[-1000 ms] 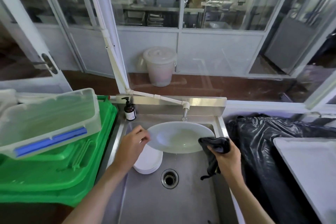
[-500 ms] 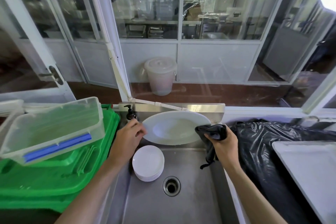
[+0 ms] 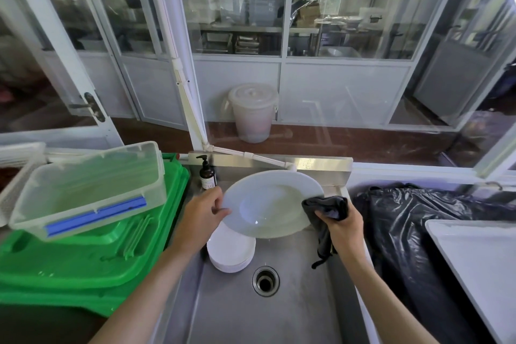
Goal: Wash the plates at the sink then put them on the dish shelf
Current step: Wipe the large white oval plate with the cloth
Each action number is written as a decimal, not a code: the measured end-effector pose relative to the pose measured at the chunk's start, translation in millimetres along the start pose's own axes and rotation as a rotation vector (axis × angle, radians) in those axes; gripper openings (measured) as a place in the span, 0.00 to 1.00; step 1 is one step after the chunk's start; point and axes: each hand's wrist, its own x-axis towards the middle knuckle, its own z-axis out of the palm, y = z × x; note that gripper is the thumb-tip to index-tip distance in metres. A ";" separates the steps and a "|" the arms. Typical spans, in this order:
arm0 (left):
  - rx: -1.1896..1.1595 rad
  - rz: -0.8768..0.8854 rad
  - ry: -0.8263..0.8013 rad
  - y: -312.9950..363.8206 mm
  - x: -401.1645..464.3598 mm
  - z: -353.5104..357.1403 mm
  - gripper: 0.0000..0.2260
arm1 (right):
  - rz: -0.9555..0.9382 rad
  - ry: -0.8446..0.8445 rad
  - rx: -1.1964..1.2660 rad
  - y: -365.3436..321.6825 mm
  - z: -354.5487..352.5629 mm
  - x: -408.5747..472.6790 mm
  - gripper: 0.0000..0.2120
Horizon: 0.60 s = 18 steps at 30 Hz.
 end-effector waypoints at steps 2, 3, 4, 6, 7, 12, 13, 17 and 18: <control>-0.098 -0.151 -0.041 -5.1 -2.3 8.8 0.26 | 0.023 -0.006 -0.004 4.8 2.0 -1.0 0.15; -0.158 -0.214 -0.061 -9.6 -4.3 14.0 0.25 | 0.035 -0.009 -0.014 7.6 3.0 -1.0 0.16; -0.210 -0.266 -0.083 -13.4 -7.4 18.7 0.25 | 0.041 -0.012 -0.024 10.0 4.1 -0.8 0.16; -0.305 -0.336 -0.120 -20.0 -15.3 26.3 0.24 | 0.060 -0.033 -0.044 15.0 5.6 1.2 0.15; -0.373 -0.369 -0.135 -23.1 -19.4 30.6 0.24 | 0.079 -0.041 -0.049 17.2 6.3 2.7 0.15; -0.730 -0.548 -0.215 -26.4 -42.7 46.5 0.20 | 0.183 -0.092 -0.079 28.9 7.1 7.8 0.15; -0.803 -0.576 -0.222 -25.1 -46.3 48.7 0.19 | 0.213 -0.099 -0.084 32.5 6.9 8.4 0.15; -1.062 -0.770 -0.237 -7.9 -54.2 55.5 0.12 | 0.336 -0.185 -0.083 49.7 3.4 6.5 0.14; -1.134 -0.817 -0.256 -7.6 -56.5 56.6 0.13 | 0.367 -0.212 -0.071 53.2 3.0 5.2 0.13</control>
